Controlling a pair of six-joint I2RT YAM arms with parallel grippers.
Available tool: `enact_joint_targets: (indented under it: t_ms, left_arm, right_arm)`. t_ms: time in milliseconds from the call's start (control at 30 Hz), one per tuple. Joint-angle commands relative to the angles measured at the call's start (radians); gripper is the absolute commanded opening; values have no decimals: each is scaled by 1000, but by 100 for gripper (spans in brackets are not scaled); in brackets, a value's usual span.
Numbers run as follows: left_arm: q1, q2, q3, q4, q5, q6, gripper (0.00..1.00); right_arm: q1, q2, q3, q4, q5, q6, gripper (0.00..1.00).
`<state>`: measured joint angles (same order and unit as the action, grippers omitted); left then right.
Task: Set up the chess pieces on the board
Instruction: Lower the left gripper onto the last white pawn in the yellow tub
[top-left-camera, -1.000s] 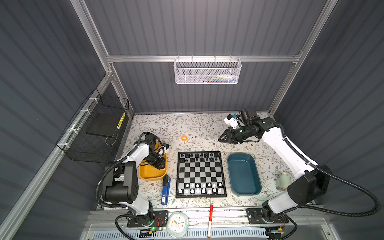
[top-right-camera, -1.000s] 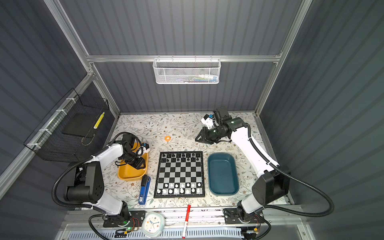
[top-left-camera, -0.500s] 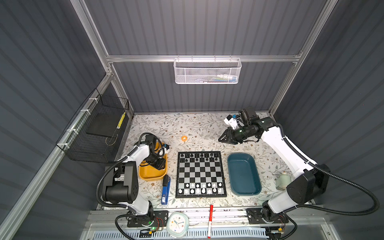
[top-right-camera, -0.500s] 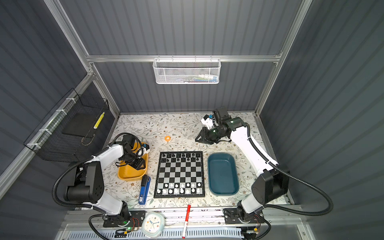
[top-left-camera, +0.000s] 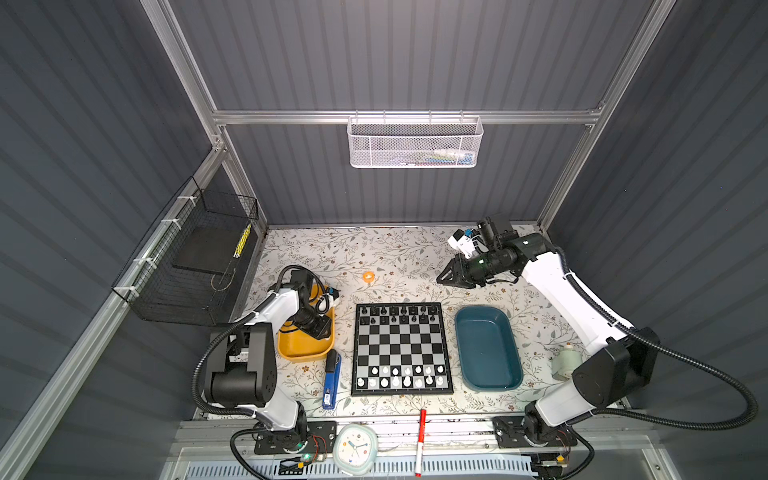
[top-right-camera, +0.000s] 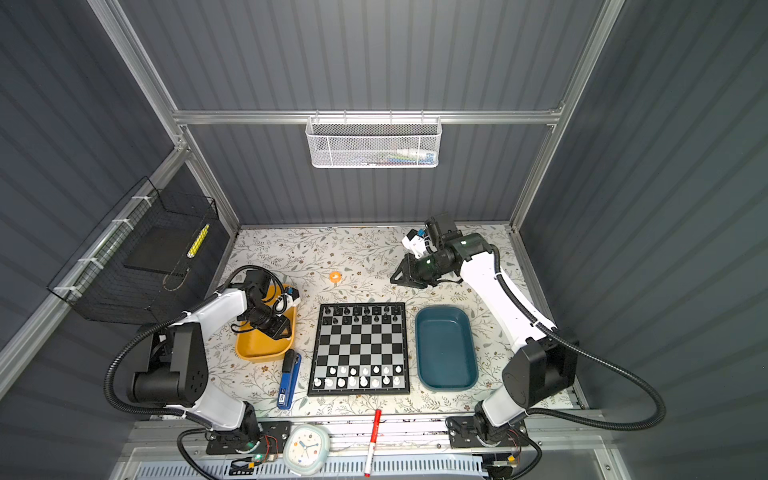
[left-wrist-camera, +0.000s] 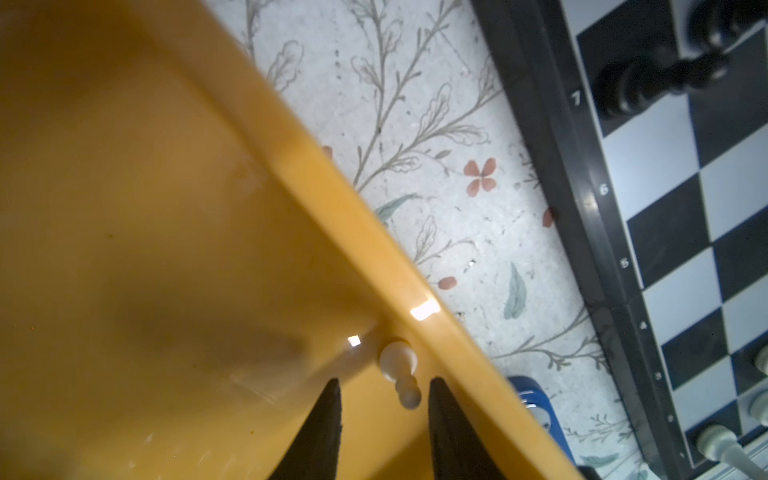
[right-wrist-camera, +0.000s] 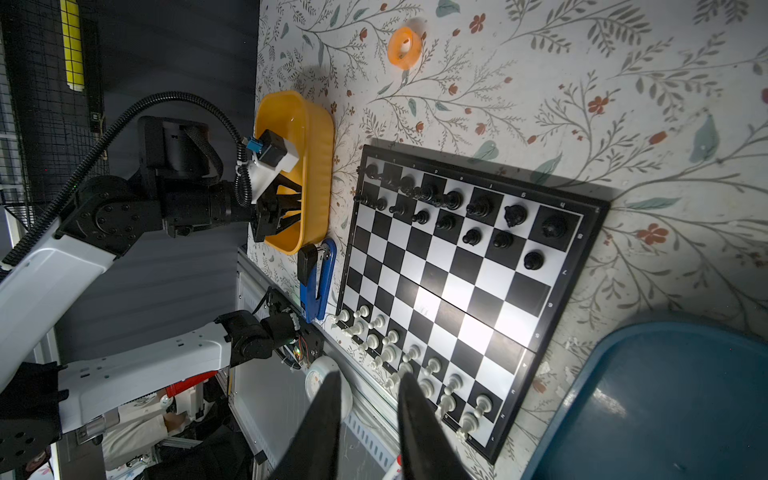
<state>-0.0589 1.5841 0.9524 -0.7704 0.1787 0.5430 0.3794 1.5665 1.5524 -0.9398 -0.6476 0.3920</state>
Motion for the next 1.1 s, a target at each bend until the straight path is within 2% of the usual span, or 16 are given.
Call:
enact_joint_targets:
  t_ms: [0, 367, 1067]
  left_arm:
    - [-16, -13, -12, -30, 25, 17, 37]
    - [-45, -17, -36, 0, -2, -3, 36]
    - [-45, -12, -30, 36, -13, -93, 34]
  right_arm:
    - [2, 17, 26, -19, -2, -15, 27]
    - [3, 23, 35, -20, -4, -19, 27]
    - [2, 49, 73, -39, -8, -26, 27]
